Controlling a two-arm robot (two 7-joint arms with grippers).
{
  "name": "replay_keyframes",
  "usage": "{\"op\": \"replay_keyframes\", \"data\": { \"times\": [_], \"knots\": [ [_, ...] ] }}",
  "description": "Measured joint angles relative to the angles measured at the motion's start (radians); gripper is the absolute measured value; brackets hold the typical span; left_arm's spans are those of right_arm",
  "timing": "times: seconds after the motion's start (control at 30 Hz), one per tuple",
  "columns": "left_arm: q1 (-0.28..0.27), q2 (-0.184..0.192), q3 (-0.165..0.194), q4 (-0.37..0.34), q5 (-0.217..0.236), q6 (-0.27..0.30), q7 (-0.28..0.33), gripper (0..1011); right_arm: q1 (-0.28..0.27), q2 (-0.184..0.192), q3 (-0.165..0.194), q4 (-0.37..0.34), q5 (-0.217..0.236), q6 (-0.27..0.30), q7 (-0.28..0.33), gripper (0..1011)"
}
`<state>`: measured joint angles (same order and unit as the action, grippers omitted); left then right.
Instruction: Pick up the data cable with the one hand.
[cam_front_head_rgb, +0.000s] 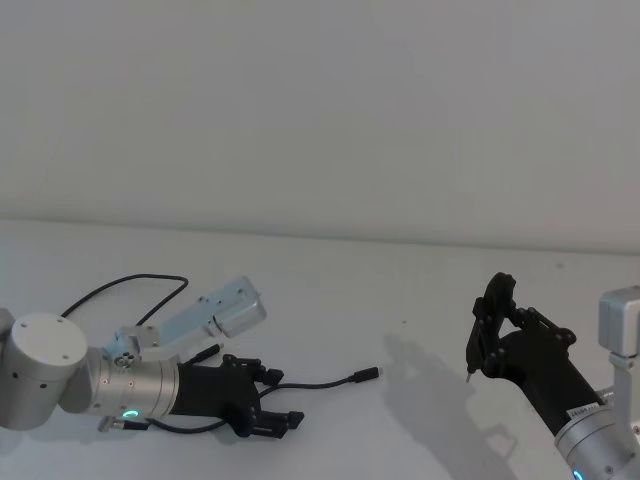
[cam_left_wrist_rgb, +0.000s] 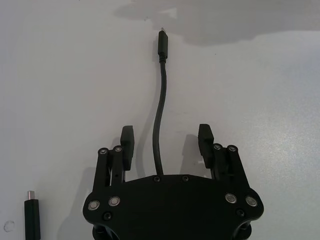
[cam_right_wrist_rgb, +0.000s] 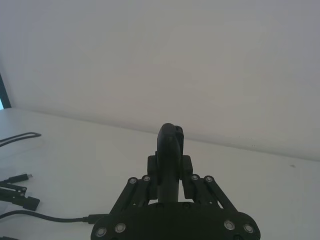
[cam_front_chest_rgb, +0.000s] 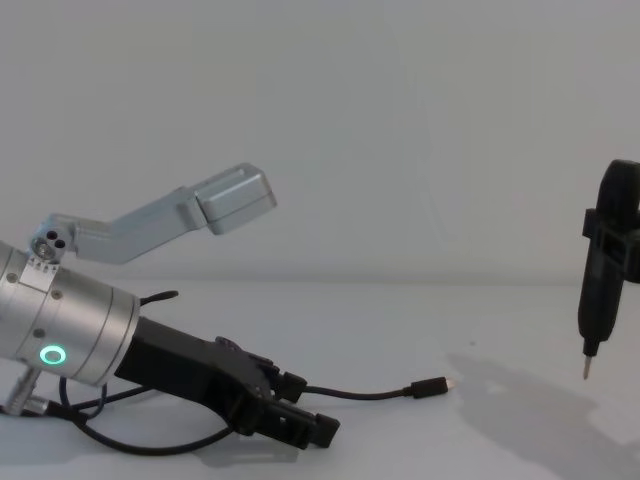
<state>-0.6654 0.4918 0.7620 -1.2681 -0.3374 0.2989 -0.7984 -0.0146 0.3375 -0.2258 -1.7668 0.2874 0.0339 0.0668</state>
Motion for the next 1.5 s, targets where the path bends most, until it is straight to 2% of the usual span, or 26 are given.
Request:
{"op": "replay_keyframes", "data": {
  "times": [1.5],
  "knots": [
    [0.000, 0.002, 0.001, 0.000, 0.002, 0.001, 0.002, 450, 0.000, 0.000, 0.000, 0.000, 0.000, 0.000, 0.000, 274]
  ]
}}
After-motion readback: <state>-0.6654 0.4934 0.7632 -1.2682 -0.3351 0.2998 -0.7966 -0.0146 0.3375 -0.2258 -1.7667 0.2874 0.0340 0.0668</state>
